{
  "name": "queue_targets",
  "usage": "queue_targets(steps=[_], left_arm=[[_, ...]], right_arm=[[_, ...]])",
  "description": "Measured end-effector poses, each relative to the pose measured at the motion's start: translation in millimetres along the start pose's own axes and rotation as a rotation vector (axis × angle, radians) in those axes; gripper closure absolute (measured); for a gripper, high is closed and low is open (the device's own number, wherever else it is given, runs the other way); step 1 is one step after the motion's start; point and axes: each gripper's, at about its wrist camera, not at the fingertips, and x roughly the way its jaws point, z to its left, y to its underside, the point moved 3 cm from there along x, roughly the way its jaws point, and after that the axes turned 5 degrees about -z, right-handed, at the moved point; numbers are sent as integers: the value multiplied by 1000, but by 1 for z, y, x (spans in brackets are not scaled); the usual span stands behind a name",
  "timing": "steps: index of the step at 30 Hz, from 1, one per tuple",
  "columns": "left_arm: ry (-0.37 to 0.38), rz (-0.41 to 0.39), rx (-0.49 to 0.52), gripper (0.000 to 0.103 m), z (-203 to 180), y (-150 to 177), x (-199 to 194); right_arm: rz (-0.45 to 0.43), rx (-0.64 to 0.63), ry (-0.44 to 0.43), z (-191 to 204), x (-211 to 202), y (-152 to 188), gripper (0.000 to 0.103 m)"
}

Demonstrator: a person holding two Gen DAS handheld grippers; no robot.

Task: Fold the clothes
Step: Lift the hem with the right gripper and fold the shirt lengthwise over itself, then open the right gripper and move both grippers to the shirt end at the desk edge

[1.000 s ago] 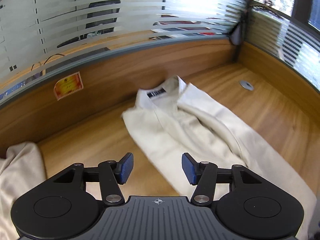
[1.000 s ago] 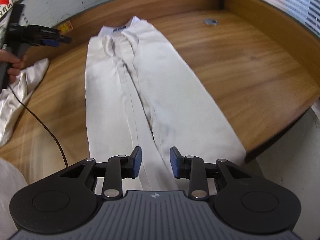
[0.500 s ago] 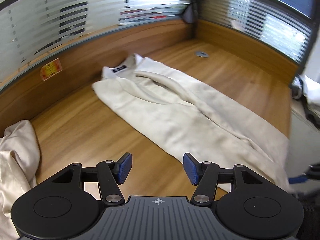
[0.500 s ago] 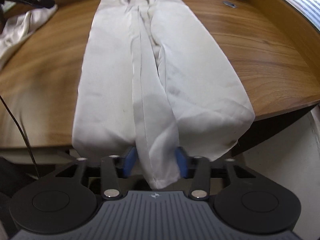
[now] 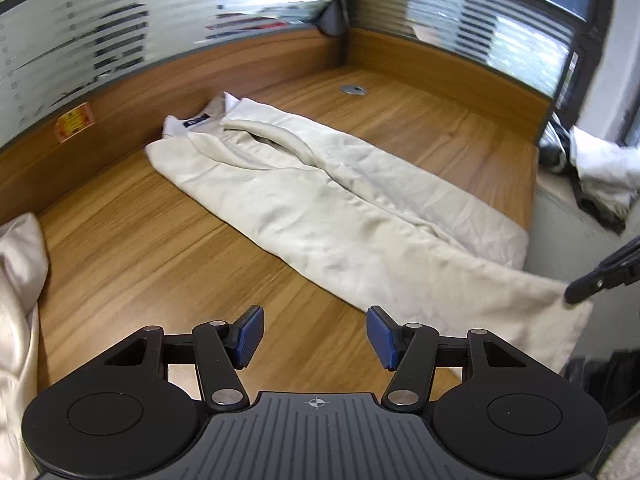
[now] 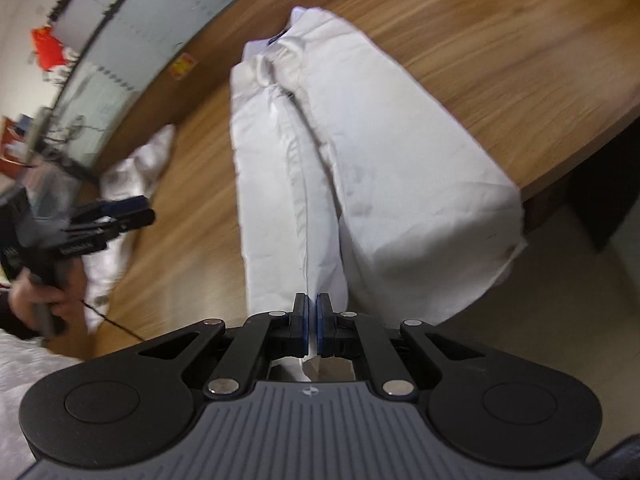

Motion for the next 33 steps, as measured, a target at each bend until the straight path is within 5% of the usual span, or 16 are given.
queue_targets(steps=[7,11,16,28,33], left_arm=[[-105,0,-117,43,-45,13,-15],[-179,24,-143,43,-84,25,-16],[-242,36,-187,43,-130,36,-17],[-372,31,-256,43,-176,32,-32],[-410,52,-271,43,-176,37,-42]], right_arm=[[225,-252,109,-60,17,-7,92],[231,-429,123,-77,4,-17,92],[197,-606,104,-94,6,-34,76],[131,-568,33,-125,58,-57,75],[177,-609,6,-127,72,-49,86]])
